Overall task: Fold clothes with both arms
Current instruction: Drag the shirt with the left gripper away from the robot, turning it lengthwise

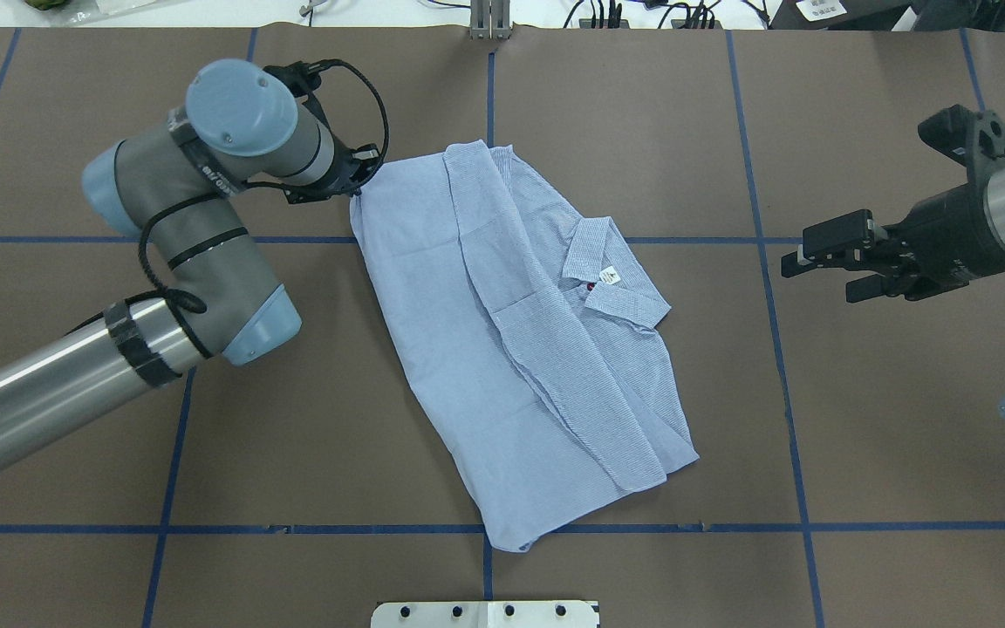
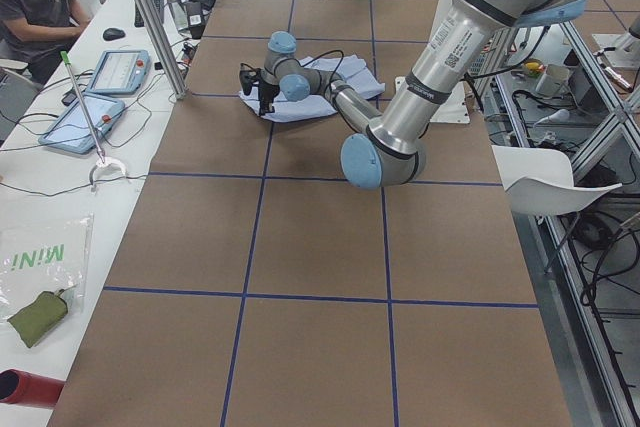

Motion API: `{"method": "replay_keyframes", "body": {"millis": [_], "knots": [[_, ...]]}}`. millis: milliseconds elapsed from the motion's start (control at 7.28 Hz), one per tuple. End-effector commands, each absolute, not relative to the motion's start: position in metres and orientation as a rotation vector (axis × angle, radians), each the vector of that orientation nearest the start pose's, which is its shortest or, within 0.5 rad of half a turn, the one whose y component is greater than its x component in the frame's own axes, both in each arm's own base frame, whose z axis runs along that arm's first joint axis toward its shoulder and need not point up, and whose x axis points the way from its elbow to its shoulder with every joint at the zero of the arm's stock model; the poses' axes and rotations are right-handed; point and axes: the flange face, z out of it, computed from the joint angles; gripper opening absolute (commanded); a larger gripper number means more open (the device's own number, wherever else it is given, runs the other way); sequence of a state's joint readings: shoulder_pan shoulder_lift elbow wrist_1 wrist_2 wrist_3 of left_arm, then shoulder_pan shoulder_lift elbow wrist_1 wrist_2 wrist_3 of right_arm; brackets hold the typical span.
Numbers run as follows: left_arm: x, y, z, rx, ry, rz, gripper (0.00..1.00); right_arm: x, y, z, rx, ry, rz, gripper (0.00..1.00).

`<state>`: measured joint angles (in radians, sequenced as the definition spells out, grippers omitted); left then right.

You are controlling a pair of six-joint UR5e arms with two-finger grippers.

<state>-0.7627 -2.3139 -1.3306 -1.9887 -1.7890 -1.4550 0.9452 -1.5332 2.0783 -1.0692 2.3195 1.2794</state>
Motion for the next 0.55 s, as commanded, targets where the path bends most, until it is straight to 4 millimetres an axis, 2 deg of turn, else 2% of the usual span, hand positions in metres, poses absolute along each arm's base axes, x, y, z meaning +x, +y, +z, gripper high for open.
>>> {"method": "replay_keyframes", "body": {"millis": [0,137,412], "knots": [[0.493,-0.680,0.260,0.331,1.027,-0.504,0.00,-0.218,-0.415,0.334,0.026,-1.198,0.186,1.00],[0.499,-0.693,0.259,0.387,1.045,-0.522,0.00,-0.217,-0.416,0.335,0.032,-1.194,0.190,1.00],[0.503,-0.703,0.263,0.468,1.121,-0.525,0.00,-0.218,-0.417,0.337,0.030,-1.190,0.193,1.00]]}}
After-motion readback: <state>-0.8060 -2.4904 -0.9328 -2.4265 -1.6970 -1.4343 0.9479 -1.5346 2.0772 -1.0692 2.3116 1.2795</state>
